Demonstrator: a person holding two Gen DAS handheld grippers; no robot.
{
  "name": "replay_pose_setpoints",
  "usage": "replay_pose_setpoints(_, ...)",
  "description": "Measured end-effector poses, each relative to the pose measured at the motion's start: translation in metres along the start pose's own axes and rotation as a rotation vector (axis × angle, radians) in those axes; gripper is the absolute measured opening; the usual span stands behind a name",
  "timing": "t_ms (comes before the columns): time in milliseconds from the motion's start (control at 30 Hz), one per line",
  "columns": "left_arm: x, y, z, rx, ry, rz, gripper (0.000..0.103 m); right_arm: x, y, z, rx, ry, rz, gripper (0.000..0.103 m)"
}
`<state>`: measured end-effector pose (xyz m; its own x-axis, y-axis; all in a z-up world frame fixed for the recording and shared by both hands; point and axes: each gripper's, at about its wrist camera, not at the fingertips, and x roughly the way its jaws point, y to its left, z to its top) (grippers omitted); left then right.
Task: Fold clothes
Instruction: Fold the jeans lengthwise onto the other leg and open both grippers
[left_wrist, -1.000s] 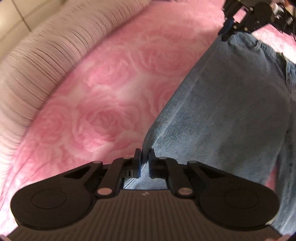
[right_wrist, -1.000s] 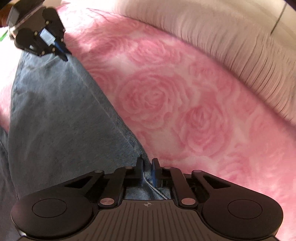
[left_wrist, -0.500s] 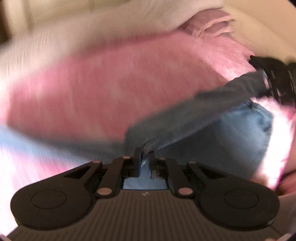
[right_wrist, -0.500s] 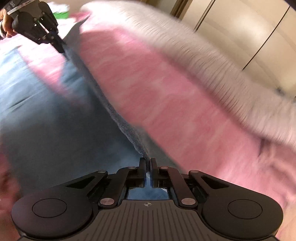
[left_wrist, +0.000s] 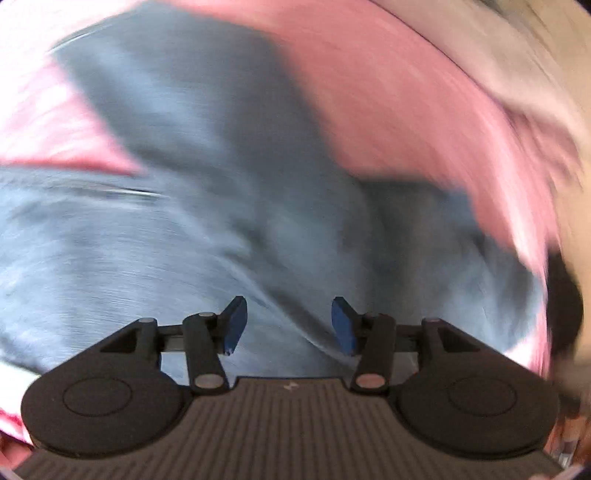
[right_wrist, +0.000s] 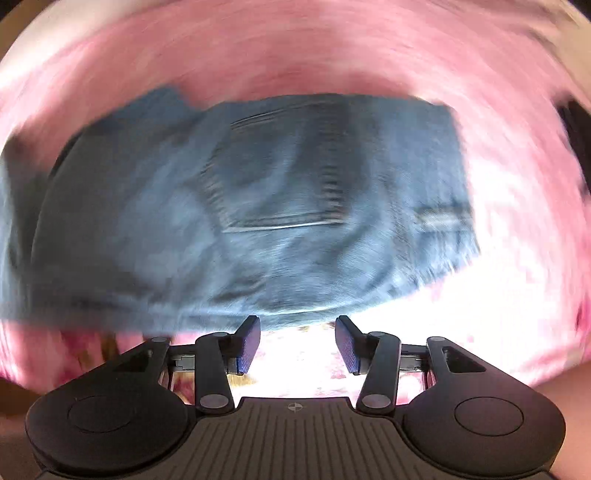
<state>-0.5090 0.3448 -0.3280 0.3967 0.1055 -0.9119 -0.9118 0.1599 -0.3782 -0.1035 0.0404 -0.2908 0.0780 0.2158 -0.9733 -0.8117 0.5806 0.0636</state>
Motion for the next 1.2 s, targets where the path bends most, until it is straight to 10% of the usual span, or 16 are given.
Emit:
replay_pose_setpoints(167,0.004,0.067,0.044,-0.318,-0.198,0.040,0.046,0.002,-0.048,0.004,0.368,-0.054,0.023,0.049)
replay_pose_setpoints(400,0.033,0.093,0.087,-0.429,-0.288,0.129,0.046,0.011,-0.111,-0.007,0.887,-0.154,0.166,0.049)
replay_pose_setpoints(433,0.036,0.089,0.088,-0.416,-0.297,0.143,0.036,0.011,-0.113,-0.007,0.892,-0.161,0.165,0.049)
replay_pose_setpoints(467,0.035,0.084,0.088,-0.378,-0.303,0.142,0.000,0.011,-0.114,-0.007,0.884,-0.163,0.159,0.049)
replay_pose_setpoints(767,-0.115,0.063,-0.012,-0.241,-0.704,0.129,0.000,0.002,-0.119,-0.012,0.801,-0.179,0.182,0.049)
replay_pose_setpoints(1000,-0.045,0.141,-0.085,-0.440,-0.447,0.295,0.005,0.004,-0.128,-0.023,0.800,-0.192,0.243,0.049)
replay_pose_setpoints(1200,-0.035,0.149,-0.094,-0.558,-0.517,0.240,0.015,0.000,-0.143,-0.031,0.826,-0.231,0.289,0.049)
